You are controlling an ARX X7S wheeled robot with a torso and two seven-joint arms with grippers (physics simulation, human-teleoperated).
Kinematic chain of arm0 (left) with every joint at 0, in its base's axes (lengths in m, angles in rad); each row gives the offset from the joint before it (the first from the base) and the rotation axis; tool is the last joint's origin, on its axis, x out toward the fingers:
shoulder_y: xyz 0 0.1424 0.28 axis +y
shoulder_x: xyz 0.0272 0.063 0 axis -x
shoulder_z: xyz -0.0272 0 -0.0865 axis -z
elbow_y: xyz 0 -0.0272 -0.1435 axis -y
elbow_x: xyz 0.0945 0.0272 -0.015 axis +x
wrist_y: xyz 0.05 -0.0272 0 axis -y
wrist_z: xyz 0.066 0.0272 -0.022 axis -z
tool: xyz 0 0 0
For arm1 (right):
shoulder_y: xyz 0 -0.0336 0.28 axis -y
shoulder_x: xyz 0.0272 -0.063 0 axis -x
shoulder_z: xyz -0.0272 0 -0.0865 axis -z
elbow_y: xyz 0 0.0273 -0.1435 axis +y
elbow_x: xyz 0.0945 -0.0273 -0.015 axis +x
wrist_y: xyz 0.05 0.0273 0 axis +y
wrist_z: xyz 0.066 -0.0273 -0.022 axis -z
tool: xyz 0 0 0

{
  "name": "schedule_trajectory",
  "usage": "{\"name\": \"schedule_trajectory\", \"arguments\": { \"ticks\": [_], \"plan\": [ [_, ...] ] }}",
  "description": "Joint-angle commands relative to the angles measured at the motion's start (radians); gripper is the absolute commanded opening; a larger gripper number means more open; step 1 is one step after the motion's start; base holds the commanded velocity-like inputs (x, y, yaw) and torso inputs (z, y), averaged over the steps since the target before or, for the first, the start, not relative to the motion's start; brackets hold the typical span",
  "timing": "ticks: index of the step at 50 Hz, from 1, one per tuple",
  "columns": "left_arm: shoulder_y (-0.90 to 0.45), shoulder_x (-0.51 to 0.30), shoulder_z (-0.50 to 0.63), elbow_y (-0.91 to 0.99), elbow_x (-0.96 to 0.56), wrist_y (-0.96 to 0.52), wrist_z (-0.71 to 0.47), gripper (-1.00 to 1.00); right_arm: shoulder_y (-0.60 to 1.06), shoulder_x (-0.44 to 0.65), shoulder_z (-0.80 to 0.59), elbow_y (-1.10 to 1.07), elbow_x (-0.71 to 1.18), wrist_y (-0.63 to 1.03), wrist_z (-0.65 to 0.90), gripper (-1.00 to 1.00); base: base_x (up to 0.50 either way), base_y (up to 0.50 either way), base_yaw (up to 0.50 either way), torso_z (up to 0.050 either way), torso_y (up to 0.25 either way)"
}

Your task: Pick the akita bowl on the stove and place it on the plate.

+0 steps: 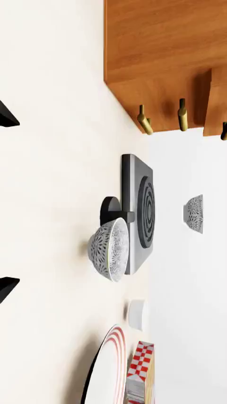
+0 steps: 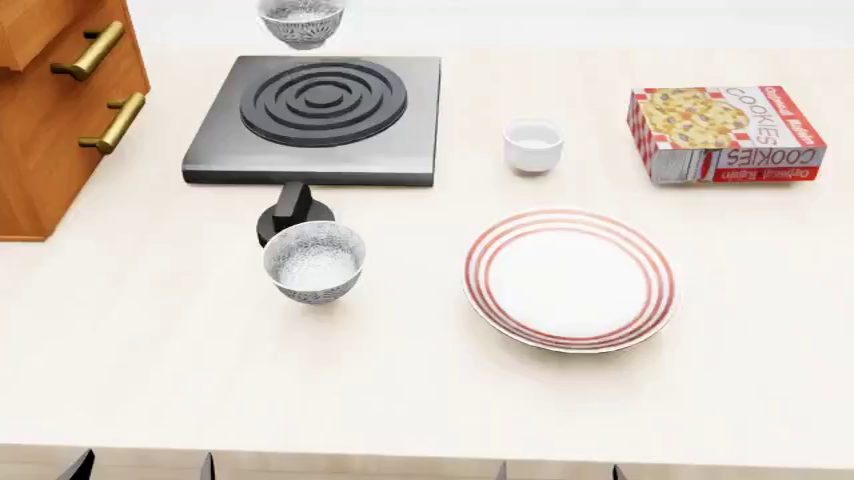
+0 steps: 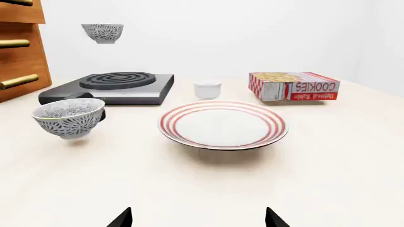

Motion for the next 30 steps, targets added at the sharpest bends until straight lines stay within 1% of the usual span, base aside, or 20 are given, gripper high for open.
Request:
{"name": "schedule_trajectory", "arguments": {
  "ticks": [1, 7, 9, 24, 25, 28, 30],
  "plan": [
    [-0.001, -0.016, 0.018, -0.007, -0.016, 0.006, -0.018, 1.00, 0.000, 0.015, -0.019, 0.004, 0.020, 0.001, 0.018, 1.00, 0.00, 0.00, 0.00, 0.000, 0.000],
    [0.004, -0.038, 0.045, 0.003, -0.035, 0.005, -0.037, 1.00, 0.019, 0.036, -0.040, 0.072, 0.045, -0.049, 0.036, 1.00, 0.00, 0.00, 0.00, 0.000, 0.000],
    [0.003, -0.042, 0.050, 0.001, -0.040, 0.006, -0.043, 1.00, 0.006, 0.040, -0.048, 0.033, 0.048, -0.023, 0.044, 1.00, 0.00, 0.00, 0.00, 0.000, 0.000],
    [-0.006, -0.068, 0.079, -0.009, -0.057, 0.007, -0.077, 1.00, 0.033, 0.070, -0.088, 0.106, 0.065, -0.062, 0.057, 1.00, 0.00, 0.00, 0.00, 0.000, 0.000],
    [-0.002, -0.069, 0.081, -0.003, -0.059, 0.011, -0.076, 1.00, 0.006, 0.072, -0.092, 0.028, 0.065, -0.014, 0.066, 1.00, 0.00, 0.00, 0.00, 0.000, 0.000],
    [0.002, -0.074, 0.087, 0.008, -0.064, 0.002, -0.080, 1.00, 0.017, 0.082, -0.107, 0.048, 0.060, -0.030, 0.058, 1.00, 0.00, 0.00, 0.00, 0.000, 0.000],
    [0.000, -0.076, 0.091, 0.001, -0.065, 0.006, -0.082, 1.00, 0.029, 0.086, -0.118, 0.029, 0.051, -0.004, 0.059, 1.00, 0.00, 0.00, 0.00, 0.000, 0.000]
  ]
}}
